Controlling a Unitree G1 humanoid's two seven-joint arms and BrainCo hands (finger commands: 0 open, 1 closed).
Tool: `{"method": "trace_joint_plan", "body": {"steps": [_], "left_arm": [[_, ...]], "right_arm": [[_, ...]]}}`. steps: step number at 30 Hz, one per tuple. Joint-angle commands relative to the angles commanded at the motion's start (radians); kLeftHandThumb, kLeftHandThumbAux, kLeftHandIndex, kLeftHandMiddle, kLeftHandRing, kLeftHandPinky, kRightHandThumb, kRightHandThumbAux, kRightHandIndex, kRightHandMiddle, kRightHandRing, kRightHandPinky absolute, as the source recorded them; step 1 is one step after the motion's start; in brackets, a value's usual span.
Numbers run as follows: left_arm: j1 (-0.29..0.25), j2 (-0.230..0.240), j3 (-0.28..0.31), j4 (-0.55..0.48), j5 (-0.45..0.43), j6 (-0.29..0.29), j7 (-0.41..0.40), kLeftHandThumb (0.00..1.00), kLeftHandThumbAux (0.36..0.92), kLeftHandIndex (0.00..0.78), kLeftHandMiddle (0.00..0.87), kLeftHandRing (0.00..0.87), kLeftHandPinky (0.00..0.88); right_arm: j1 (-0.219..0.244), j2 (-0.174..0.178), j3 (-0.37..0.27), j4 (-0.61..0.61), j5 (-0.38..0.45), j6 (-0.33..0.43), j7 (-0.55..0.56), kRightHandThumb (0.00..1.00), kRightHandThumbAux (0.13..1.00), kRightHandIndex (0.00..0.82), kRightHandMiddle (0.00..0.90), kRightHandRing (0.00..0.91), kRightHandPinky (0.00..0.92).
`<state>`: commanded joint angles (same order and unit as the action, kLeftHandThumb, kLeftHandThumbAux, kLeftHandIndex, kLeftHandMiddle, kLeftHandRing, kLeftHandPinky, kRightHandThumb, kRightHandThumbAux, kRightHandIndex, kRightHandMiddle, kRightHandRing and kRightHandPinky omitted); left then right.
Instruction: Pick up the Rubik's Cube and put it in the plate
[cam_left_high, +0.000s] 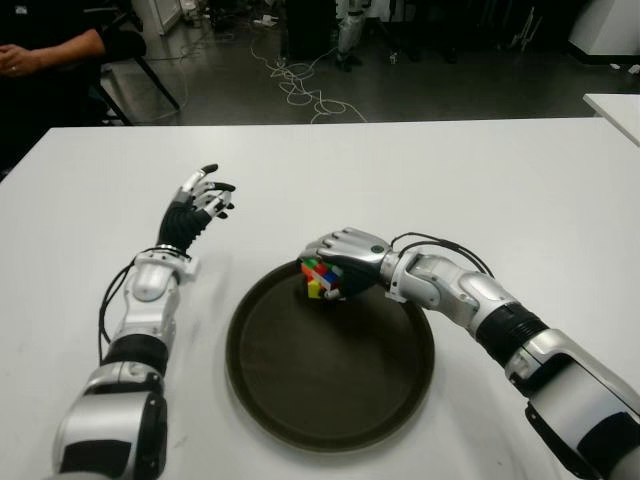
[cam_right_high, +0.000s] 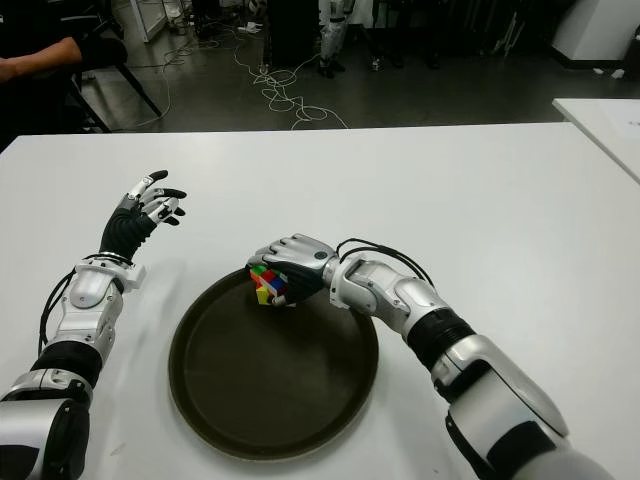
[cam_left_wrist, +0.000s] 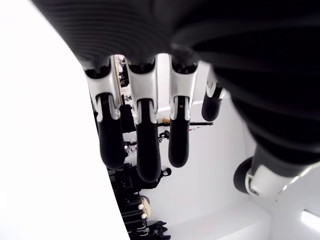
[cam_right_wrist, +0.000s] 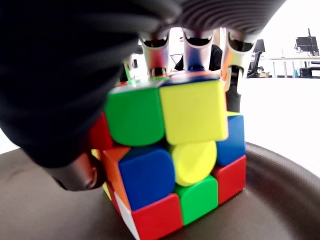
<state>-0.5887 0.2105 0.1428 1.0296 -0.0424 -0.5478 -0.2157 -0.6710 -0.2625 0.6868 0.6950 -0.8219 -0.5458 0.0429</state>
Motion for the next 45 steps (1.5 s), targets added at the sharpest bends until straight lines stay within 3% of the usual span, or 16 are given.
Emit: {"method": "trace_joint_plan", "body": {"steps": [12,23,36,45], "left_arm": [[-0.006,0.002,0.001,0.006,-0.002,0.005,0.002,0.115,0.564,0.127,0.349,0.419,0.430],[-0.007,0.006,-0.006,0.007,0.012,0.005,0.012,0.097,0.557,0.125,0.352,0.424,0.443],[-0.009,0.002,0.000,0.009,0.008,0.006,0.013,0.116,0.579,0.125,0.348,0.418,0.440],[-0.009,0.003,-0.002,0.009,0.011,0.004,0.016,0.097,0.570,0.126,0.350,0.417,0.442]], "right_arm": [[0.037,-0.023,-0.016,-0.101,0.019,-0.025,0.017,0.680,0.736,0.425,0.687,0.699,0.688],[0.055,-0.024,-0.054,-0.119,0.093,-0.055,0.067,0.680,0.735,0.424,0.676,0.682,0.659],[0.071,-0.008,-0.094,-0.123,0.312,-0.047,0.336,0.681,0.735,0.424,0.688,0.697,0.690],[0.094,-0.004,-0.122,-0.166,0.392,0.005,0.444,0.682,0.737,0.424,0.689,0.697,0.678]]}}
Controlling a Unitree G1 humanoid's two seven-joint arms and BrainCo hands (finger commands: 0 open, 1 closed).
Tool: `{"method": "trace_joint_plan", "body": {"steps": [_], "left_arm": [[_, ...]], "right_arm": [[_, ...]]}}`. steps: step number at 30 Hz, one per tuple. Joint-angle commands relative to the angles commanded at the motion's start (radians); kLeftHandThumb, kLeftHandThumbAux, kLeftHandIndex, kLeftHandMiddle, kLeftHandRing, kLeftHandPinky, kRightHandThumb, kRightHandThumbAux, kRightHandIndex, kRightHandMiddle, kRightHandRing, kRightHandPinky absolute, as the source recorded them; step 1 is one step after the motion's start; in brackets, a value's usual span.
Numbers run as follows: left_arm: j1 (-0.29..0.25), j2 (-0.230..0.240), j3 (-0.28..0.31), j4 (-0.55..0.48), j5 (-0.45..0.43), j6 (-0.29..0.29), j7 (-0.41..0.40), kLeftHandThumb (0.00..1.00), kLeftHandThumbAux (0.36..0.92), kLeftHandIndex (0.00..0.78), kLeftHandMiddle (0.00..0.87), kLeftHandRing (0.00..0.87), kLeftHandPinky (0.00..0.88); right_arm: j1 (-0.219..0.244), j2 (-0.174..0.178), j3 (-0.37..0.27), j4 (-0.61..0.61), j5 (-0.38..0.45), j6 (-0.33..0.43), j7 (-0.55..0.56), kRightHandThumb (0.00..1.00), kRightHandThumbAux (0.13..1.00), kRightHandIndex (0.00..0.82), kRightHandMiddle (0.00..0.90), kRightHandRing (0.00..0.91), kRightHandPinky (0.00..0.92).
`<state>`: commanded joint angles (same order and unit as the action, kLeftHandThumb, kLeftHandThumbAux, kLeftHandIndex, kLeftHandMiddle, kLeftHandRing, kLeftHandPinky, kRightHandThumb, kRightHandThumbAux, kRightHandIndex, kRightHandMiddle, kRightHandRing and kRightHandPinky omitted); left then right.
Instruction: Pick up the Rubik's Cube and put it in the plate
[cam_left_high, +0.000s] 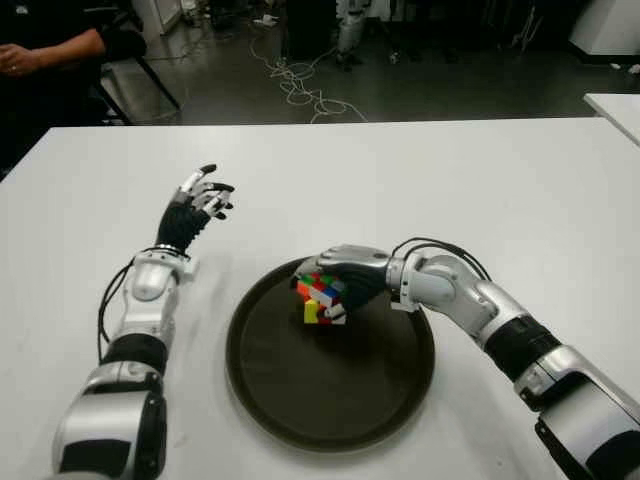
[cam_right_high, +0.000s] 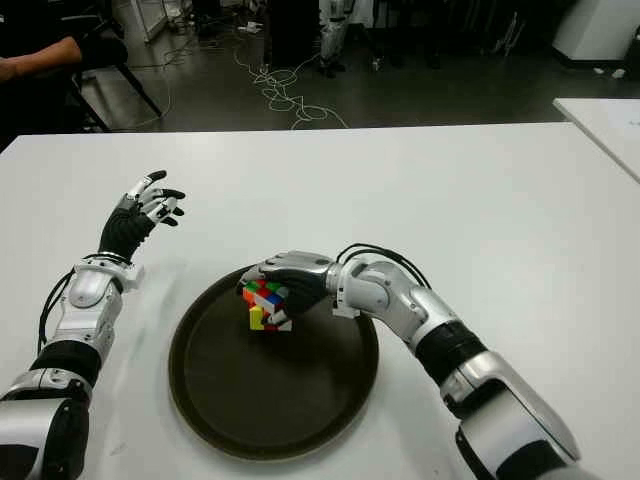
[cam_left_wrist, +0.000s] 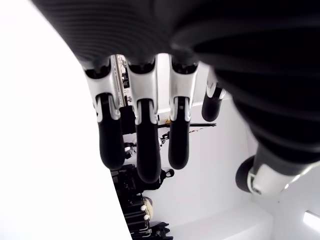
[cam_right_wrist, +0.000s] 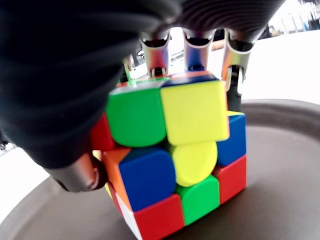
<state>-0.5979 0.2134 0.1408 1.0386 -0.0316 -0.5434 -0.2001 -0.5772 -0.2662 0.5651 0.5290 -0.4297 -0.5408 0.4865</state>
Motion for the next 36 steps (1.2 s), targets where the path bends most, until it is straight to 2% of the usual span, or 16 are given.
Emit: {"method": "trace_joint_plan", "body": {"steps": [15,26,36], "left_arm": [[0.001,-0.001,0.001,-0.002,-0.004,-0.006,-0.007,0.108,0.559,0.123,0.351,0.421,0.438],[0.003,0.000,-0.002,-0.009,0.001,-0.006,-0.003,0.100,0.569,0.123,0.350,0.428,0.448],[0.006,-0.001,-0.001,-0.013,-0.001,-0.009,-0.004,0.092,0.544,0.128,0.358,0.438,0.461]], "right_arm": [[0.022,0.006,-0.025,-0.029,0.029,0.031,0.048,0.682,0.739,0.423,0.660,0.668,0.641],[0.026,0.011,-0.036,-0.037,0.045,0.035,0.067,0.683,0.738,0.425,0.691,0.698,0.678],[0.042,0.011,-0.044,-0.061,0.047,0.055,0.066,0.683,0.738,0.424,0.686,0.693,0.665]]}}
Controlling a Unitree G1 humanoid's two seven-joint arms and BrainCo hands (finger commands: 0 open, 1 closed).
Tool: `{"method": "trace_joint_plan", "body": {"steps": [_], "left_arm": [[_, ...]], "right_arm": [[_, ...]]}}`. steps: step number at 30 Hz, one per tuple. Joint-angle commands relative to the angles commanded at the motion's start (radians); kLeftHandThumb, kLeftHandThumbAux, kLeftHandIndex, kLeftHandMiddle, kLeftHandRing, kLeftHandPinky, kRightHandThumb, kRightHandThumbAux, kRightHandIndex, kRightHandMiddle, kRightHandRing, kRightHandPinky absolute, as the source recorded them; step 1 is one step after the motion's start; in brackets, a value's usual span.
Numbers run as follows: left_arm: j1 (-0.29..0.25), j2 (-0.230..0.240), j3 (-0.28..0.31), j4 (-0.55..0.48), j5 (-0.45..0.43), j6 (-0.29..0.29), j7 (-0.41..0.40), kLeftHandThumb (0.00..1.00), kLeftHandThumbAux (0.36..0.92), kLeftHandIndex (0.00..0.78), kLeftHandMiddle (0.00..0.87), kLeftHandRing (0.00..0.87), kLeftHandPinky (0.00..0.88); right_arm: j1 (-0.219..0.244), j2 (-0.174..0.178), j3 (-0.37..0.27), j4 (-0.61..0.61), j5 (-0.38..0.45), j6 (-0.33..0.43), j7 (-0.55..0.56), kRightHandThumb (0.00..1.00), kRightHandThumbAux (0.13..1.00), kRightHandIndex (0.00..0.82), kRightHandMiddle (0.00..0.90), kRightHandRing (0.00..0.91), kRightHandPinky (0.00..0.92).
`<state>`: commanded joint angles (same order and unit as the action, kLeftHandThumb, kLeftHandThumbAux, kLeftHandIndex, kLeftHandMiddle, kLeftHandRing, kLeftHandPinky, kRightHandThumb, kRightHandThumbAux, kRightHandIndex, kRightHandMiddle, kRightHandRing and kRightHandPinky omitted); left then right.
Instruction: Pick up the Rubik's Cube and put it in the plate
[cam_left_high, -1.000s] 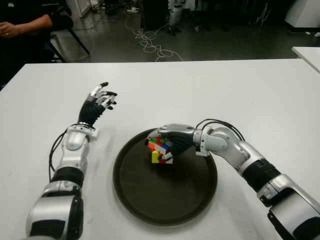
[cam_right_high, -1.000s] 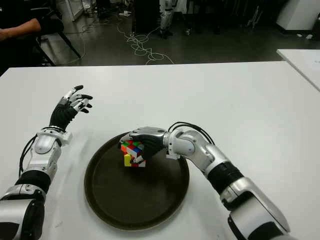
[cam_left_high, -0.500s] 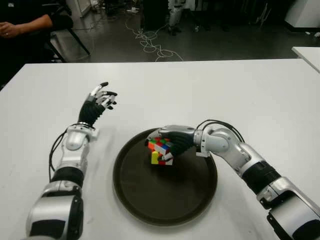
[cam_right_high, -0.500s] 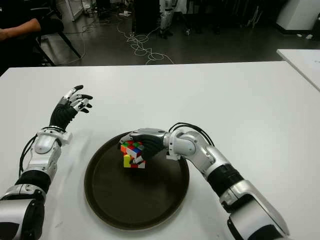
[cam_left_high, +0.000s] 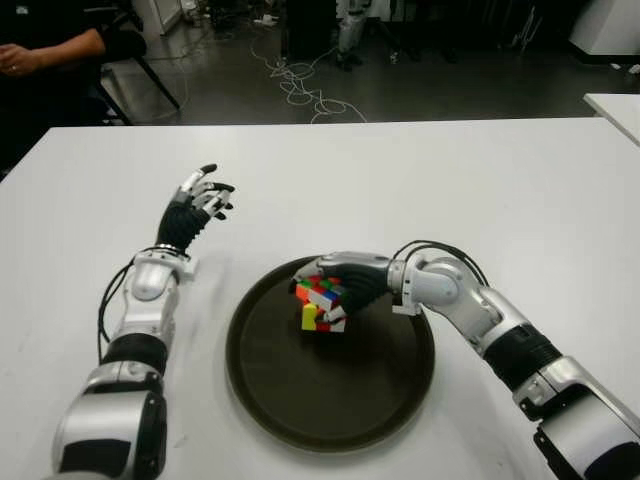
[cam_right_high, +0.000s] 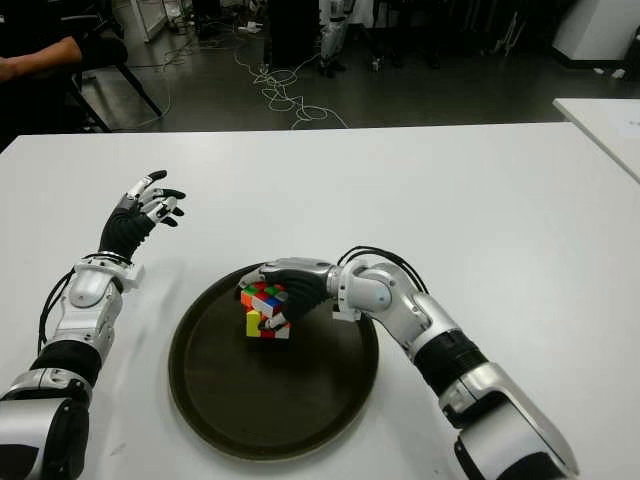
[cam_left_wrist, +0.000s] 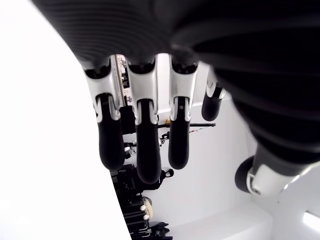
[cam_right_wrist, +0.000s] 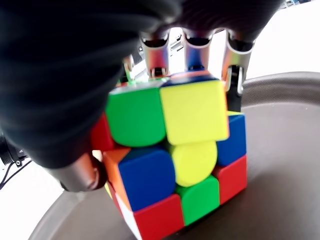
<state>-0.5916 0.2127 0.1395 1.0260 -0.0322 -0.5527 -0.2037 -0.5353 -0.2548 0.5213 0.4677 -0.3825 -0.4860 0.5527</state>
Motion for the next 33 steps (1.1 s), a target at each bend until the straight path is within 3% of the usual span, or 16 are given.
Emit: {"method": "trace_joint_plan", "body": {"steps": [4,11,18,26,28,33], "left_arm": [[0.002,0.000,0.000,-0.003,0.001,-0.002,0.003,0.093,0.551,0.126,0.357,0.437,0.461],[0.003,-0.002,0.002,-0.003,-0.003,-0.001,0.000,0.096,0.560,0.135,0.365,0.436,0.457],[0.004,-0.001,0.000,-0.006,0.001,-0.001,0.004,0.097,0.571,0.124,0.349,0.420,0.449],[0.003,0.001,-0.006,-0.006,0.011,0.006,0.014,0.105,0.584,0.123,0.353,0.416,0.429],[0.002,0.003,-0.008,-0.005,0.014,0.008,0.016,0.106,0.584,0.124,0.353,0.412,0.430],[0.000,0.006,-0.012,0.001,0.021,0.004,0.023,0.107,0.580,0.130,0.355,0.412,0.433]], "right_arm": [[0.006,0.005,-0.006,0.004,0.009,-0.009,-0.005,0.686,0.736,0.424,0.677,0.689,0.675],[0.005,0.012,-0.018,0.025,0.022,-0.034,-0.006,0.692,0.730,0.422,0.575,0.604,0.596],[0.004,0.025,-0.036,0.060,0.045,-0.076,-0.019,0.690,0.727,0.415,0.435,0.471,0.481],[0.004,0.024,-0.041,0.076,0.013,-0.113,-0.084,0.665,0.735,0.398,0.234,0.250,0.258],[0.003,0.023,-0.039,0.078,0.004,-0.116,-0.099,0.374,0.706,0.240,0.182,0.188,0.191],[-0.002,0.023,-0.031,0.099,-0.032,-0.136,-0.148,0.104,0.637,0.102,0.093,0.074,0.067]]}}
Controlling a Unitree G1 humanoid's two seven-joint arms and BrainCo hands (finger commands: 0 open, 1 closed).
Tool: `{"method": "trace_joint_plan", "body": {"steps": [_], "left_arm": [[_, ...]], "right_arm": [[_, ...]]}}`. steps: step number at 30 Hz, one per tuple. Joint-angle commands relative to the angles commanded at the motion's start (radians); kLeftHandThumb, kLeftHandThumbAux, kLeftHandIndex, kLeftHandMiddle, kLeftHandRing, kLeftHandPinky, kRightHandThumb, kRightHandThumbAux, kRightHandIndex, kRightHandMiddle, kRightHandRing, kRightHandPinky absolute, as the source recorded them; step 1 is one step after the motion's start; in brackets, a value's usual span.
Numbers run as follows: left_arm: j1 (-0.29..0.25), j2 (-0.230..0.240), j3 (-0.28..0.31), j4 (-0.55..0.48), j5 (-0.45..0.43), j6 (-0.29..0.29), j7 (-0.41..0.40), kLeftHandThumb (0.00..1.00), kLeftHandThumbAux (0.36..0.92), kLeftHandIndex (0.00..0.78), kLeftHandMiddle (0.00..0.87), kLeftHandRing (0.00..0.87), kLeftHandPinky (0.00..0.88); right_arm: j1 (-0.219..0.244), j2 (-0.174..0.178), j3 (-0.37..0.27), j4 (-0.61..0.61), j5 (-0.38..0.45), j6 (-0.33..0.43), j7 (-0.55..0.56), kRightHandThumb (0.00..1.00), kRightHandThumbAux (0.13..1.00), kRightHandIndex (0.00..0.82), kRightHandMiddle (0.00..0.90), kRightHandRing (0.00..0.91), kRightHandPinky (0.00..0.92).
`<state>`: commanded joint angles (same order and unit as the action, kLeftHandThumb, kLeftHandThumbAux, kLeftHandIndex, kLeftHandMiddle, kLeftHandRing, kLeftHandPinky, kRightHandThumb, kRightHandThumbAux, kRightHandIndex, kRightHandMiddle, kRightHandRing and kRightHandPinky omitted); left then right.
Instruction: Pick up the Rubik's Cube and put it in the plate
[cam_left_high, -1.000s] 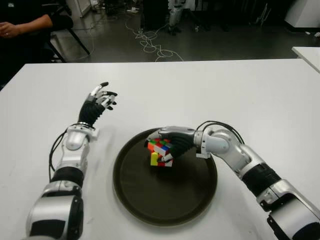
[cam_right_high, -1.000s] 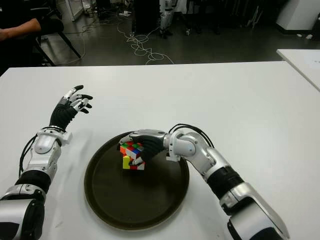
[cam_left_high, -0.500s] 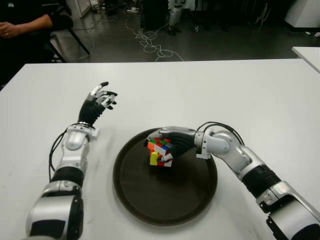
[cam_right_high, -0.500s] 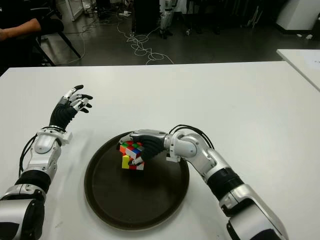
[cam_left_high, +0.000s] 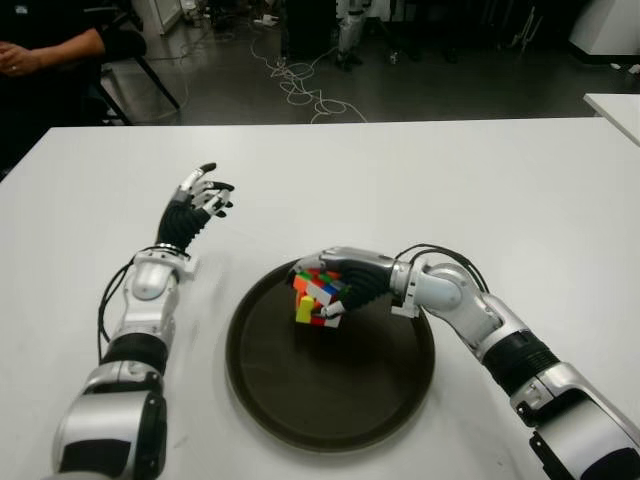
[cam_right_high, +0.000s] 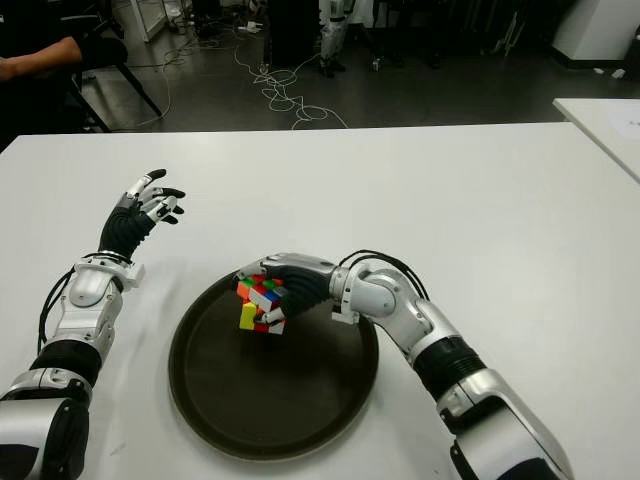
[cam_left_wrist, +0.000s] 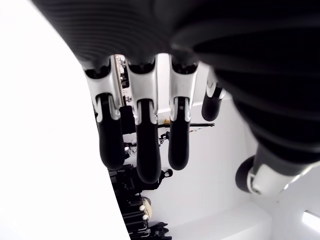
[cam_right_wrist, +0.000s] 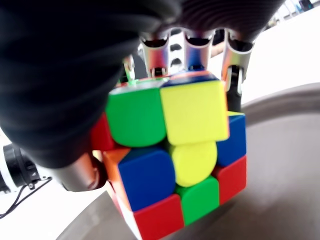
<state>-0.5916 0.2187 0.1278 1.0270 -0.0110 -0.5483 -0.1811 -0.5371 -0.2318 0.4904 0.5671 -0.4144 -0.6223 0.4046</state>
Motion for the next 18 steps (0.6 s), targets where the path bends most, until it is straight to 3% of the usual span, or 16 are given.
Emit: {"method": "trace_joint_plan", "body": {"steps": [4,18], "left_arm": [[-0.001,0.002,-0.002,0.003,0.005,-0.008,0.003,0.093,0.572,0.138,0.359,0.414,0.429],[-0.002,-0.004,0.005,0.004,-0.004,-0.014,-0.002,0.101,0.591,0.133,0.361,0.425,0.450]], "right_arm": [[-0.010,0.006,0.007,0.039,-0.024,-0.033,-0.037,0.021,0.530,0.041,0.029,0.015,0.013],[-0.031,0.011,0.009,0.114,-0.043,-0.126,-0.082,0.000,0.371,0.000,0.000,0.000,0.000]]}}
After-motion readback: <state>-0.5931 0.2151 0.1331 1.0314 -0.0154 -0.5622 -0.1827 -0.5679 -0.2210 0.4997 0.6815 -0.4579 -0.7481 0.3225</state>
